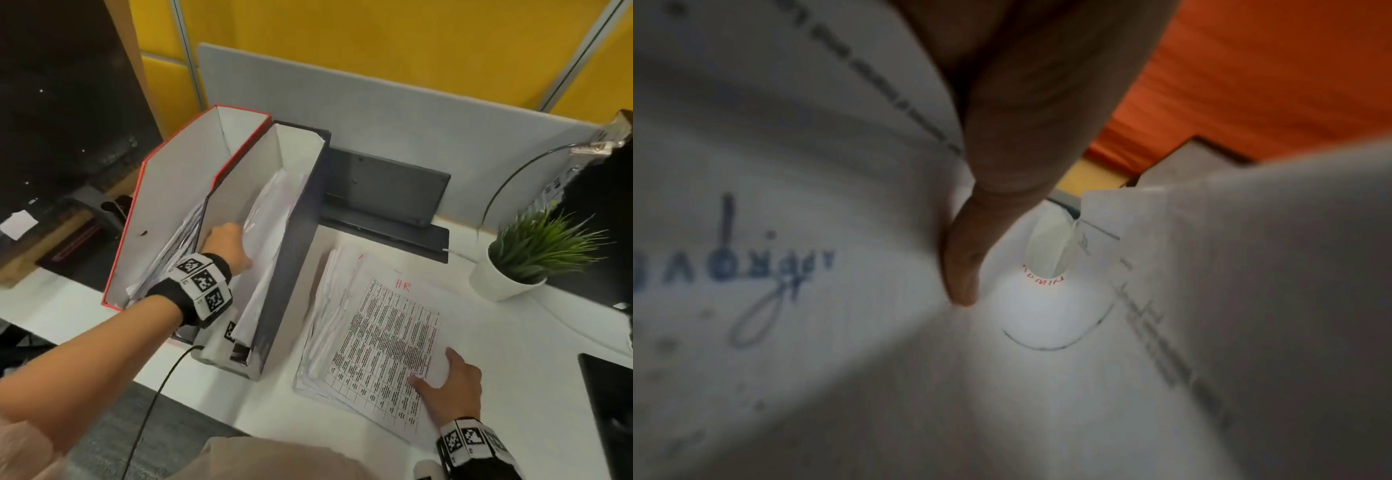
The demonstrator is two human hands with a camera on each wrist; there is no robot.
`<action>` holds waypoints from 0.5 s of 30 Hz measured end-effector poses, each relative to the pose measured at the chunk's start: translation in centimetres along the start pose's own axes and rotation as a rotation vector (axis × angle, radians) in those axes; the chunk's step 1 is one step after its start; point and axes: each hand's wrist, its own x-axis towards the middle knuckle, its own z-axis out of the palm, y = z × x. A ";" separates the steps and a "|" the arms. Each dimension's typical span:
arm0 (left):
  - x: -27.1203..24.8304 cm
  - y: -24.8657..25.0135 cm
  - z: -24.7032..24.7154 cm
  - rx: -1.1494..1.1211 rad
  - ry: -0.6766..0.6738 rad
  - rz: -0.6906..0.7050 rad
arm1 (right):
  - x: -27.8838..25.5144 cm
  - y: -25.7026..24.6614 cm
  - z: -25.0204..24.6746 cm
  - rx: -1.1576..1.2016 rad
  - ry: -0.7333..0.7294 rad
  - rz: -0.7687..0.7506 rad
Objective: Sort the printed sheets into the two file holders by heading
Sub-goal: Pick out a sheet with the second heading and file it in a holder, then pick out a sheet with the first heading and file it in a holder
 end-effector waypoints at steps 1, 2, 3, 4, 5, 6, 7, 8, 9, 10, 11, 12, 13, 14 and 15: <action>0.2 0.1 0.3 0.034 -0.034 -0.013 | 0.0 0.1 0.0 -0.005 0.001 0.004; 0.4 0.1 0.6 0.068 -0.060 -0.019 | 0.0 0.1 0.1 -0.010 0.000 0.005; 0.6 0.2 0.9 0.101 -0.071 -0.019 | 0.0 0.1 0.1 -0.014 -0.001 0.005; 0.7 0.3 1.1 0.132 -0.071 -0.019 | 0.0 0.1 0.2 -0.017 -0.002 0.006; 0.8 0.5 1.2 0.158 -0.068 -0.020 | 0.1 0.2 0.2 -0.019 -0.004 0.008; 0.8 0.6 1.3 0.178 -0.064 -0.020 | 0.1 0.2 0.3 -0.018 -0.007 0.012; 0.8 0.8 1.4 0.191 -0.059 -0.018 | 0.1 0.2 0.3 -0.015 -0.009 0.017; 0.7 0.9 1.4 0.197 -0.054 -0.018 | 0.1 0.3 0.3 -0.012 -0.011 0.019; 0.7 0.9 1.4 0.195 -0.045 -0.014 | 0.1 0.3 0.3 -0.011 -0.011 0.018; 0.7 1.0 1.4 0.188 -0.028 -0.004 | 0.1 0.4 0.3 -0.012 -0.012 0.017; 0.6 1.0 1.3 0.179 0.001 0.016 | 0.1 0.4 0.3 -0.009 -0.013 0.017; 0.6 1.0 1.0 0.170 0.035 0.039 | 0.1 0.4 0.3 -0.003 -0.014 0.020; 0.6 1.0 0.7 0.162 0.063 0.062 | 0.1 0.4 0.3 0.004 -0.015 0.023; 0.5 1.0 0.3 0.154 0.083 0.081 | 0.1 0.4 0.3 0.009 -0.017 0.026; 0.3 1.1 -0.2 0.141 0.104 0.102 | 0.1 0.3 0.3 0.012 -0.020 0.029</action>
